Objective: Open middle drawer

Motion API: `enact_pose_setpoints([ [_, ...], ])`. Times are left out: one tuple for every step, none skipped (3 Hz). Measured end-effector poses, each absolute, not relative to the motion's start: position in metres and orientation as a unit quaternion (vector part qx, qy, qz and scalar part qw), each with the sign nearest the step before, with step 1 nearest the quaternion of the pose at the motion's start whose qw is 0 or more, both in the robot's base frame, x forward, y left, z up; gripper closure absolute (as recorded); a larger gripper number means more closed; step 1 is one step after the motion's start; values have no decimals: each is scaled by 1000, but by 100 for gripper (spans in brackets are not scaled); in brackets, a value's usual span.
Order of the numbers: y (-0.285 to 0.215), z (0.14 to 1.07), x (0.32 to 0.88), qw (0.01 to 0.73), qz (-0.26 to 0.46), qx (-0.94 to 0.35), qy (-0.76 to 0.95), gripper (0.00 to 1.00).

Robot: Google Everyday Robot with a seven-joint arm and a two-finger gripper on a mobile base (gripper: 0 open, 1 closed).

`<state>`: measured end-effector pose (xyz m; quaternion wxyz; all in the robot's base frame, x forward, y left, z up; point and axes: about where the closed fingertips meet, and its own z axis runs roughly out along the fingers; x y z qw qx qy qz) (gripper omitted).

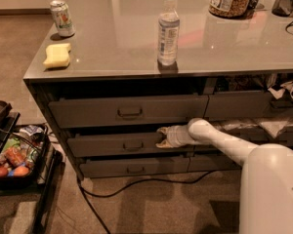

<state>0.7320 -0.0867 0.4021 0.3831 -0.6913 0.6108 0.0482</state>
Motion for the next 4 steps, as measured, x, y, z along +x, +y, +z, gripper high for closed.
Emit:
enact_pose_setpoints([
  [-87,404,734,383,48,-691,611,100],
  [-86,404,732,383,50,-690,612,100],
  [-85,405,729,383,54,-688,614,100],
  [-84,405,727,381,57,-686,617,100],
])
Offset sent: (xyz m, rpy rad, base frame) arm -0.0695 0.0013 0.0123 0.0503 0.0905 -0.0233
